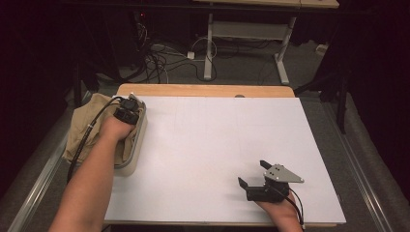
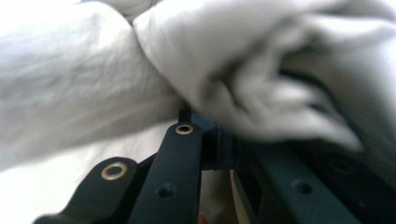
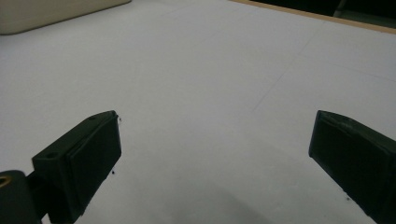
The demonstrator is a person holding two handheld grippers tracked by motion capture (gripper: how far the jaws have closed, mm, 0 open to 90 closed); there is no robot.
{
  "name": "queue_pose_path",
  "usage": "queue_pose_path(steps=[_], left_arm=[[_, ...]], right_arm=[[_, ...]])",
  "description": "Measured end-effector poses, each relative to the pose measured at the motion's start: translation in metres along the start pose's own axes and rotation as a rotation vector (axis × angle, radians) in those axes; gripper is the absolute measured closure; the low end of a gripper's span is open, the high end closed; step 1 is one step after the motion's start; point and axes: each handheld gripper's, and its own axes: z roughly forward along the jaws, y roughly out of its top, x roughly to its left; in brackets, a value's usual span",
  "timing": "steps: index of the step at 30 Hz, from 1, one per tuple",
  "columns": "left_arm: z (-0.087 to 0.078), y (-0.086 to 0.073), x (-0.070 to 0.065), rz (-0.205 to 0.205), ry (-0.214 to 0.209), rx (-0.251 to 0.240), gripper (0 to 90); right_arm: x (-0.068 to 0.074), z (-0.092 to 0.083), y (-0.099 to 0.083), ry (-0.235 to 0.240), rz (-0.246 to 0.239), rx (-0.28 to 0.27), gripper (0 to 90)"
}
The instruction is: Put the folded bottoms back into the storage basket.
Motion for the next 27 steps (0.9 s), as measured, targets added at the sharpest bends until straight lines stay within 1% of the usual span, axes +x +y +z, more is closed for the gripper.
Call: queue_pose_path(steps=[3,5,6,9,11,14,17,20,22,25,27], left_arm=[[-0.021,-0.006,0.001,0.004,0.000,-0.017,87.2],[-0.037,-0.013,0.006,0.001,0.005,-0.033,87.1],[-0.044,-0.016,0.009,-0.004,0.013,-0.040,87.1],[-0.063,-0.027,0.018,-0.017,0.060,-0.048,87.2],[-0.075,-0.033,0.026,-0.037,0.083,-0.071,87.1],[-0.087,-0.040,0.039,-0.092,0.120,-0.094,86.0],[-0.087,-0.044,0.050,-0.117,0.166,-0.078,86.0],[-0.080,-0.044,0.057,-0.116,0.219,-0.046,87.6],[-0.073,-0.043,0.061,-0.121,0.235,-0.031,87.6],[-0.057,-0.039,0.065,-0.117,0.287,0.013,87.7],[-0.048,-0.037,0.067,-0.135,0.317,0.026,87.7]], right_arm=[[0.000,-0.001,0.000,0.000,0.000,-0.004,3.9],[0.001,-0.001,0.000,0.000,-0.004,-0.004,4.1],[0.001,-0.001,0.000,0.001,-0.004,-0.004,4.2],[0.001,-0.002,0.000,0.003,-0.006,-0.006,4.5],[0.002,-0.002,0.001,0.005,-0.009,-0.009,4.6],[0.004,-0.002,0.001,0.009,-0.014,-0.010,4.7],[0.005,-0.001,0.002,0.013,-0.018,-0.006,4.7],[0.006,0.000,0.002,0.021,-0.019,-0.007,4.7],[0.007,0.000,0.002,0.027,-0.017,-0.011,4.7],[0.007,-0.001,0.003,0.032,-0.009,-0.016,4.7],[0.007,-0.001,0.003,0.037,-0.003,-0.019,4.8]])
